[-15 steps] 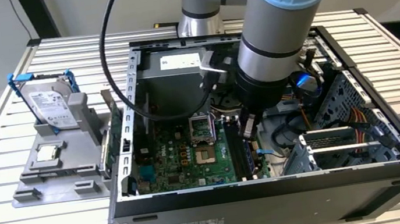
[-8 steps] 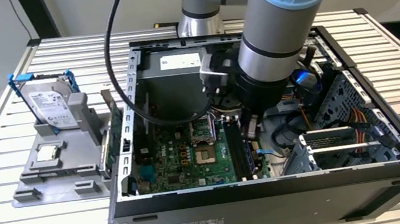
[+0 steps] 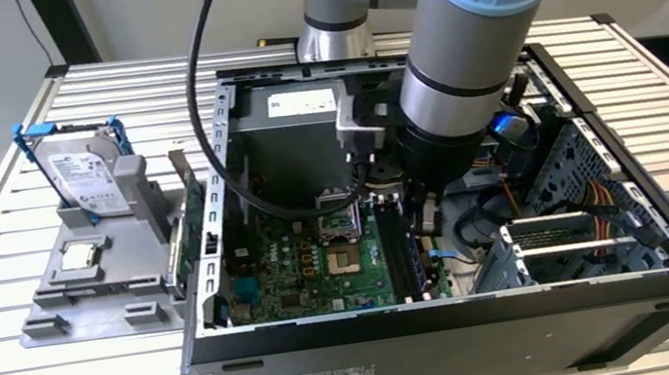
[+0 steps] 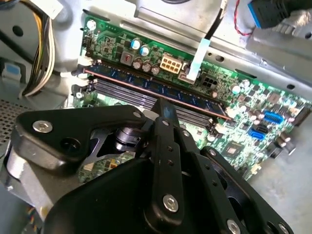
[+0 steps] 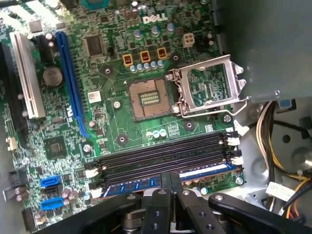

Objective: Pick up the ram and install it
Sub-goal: 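Press down the ram until it locks into place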

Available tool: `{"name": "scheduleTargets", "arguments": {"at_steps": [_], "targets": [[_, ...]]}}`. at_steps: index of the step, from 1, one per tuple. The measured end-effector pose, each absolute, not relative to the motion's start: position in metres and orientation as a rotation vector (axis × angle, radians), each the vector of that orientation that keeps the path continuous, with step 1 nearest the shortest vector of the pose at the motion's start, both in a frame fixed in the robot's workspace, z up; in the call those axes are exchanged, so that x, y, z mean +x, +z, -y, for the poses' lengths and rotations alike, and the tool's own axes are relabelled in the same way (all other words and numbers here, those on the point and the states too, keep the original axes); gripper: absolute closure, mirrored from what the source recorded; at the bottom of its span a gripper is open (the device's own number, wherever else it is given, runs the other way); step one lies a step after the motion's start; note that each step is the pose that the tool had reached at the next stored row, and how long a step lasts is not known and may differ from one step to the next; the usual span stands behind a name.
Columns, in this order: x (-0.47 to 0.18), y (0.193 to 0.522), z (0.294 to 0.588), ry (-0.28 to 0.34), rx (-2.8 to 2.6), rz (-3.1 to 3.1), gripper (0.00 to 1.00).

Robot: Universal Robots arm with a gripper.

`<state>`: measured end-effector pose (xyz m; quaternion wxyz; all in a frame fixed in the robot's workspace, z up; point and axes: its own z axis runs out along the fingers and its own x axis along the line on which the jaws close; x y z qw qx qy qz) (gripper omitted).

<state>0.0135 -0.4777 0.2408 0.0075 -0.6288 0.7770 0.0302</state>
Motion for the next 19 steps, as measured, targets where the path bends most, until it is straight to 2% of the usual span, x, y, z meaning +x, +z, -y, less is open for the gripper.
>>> {"name": "scheduleTargets", "arguments": {"at_steps": [19], "targets": [[0.0172, 0.2405, 0.4778, 0.110, -2.252, -2.168, 1.00]]}}
